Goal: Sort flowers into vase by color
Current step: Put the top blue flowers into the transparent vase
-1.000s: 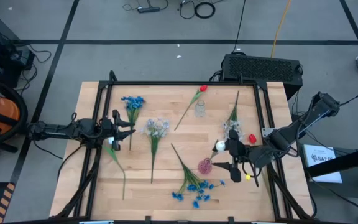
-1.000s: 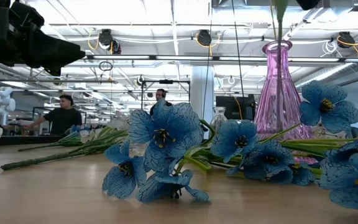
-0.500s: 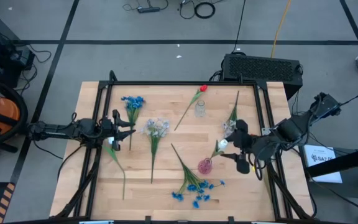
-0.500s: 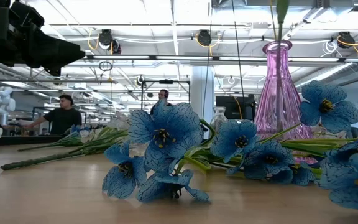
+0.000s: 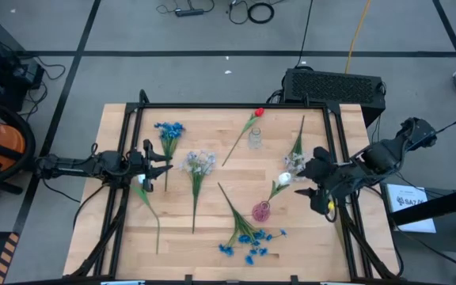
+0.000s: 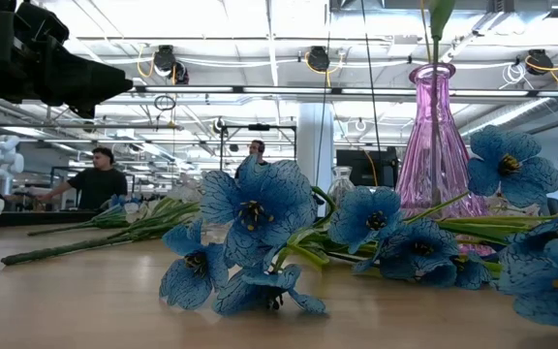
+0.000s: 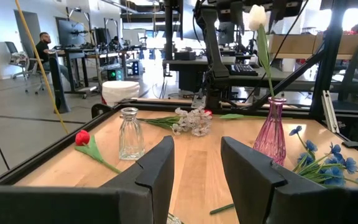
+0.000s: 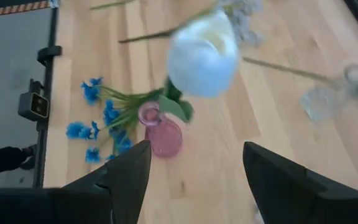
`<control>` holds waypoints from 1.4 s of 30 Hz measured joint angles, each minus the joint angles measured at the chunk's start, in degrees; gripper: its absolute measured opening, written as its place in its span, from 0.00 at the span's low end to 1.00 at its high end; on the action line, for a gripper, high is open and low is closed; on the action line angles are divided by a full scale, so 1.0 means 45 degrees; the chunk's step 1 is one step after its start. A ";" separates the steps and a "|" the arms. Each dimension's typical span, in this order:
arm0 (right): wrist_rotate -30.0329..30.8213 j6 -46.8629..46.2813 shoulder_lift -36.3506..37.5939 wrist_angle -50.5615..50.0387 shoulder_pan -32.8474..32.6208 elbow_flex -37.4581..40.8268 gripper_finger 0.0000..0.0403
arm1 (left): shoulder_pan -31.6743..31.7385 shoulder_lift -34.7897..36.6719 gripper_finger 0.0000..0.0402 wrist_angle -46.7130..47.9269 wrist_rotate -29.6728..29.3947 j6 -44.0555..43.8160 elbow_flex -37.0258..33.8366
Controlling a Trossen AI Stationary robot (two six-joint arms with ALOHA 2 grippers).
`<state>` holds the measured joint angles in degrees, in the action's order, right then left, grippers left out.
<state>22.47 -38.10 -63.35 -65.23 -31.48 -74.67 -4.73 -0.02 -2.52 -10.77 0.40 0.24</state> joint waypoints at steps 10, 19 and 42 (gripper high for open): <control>0.1695 -0.3076 0.0528 0.1856 -0.1795 0.3102 0.61 | 0.0001 -0.0003 0.34 0.0000 -0.0001 0.0000 0.0000; 0.1649 -0.9720 0.1132 0.5641 -0.4064 0.7583 0.49 | -0.0001 0.0001 0.34 0.0000 0.0000 0.0000 -0.0001; 0.0606 -1.8056 0.0209 0.5478 -0.2408 0.8160 0.01 | -0.0001 -0.0022 0.34 -0.0859 -0.0315 -0.4712 0.0002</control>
<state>25.19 -119.35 -62.41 -40.58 -42.31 -37.95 -4.73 -0.12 -6.39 -12.19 -20.80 0.25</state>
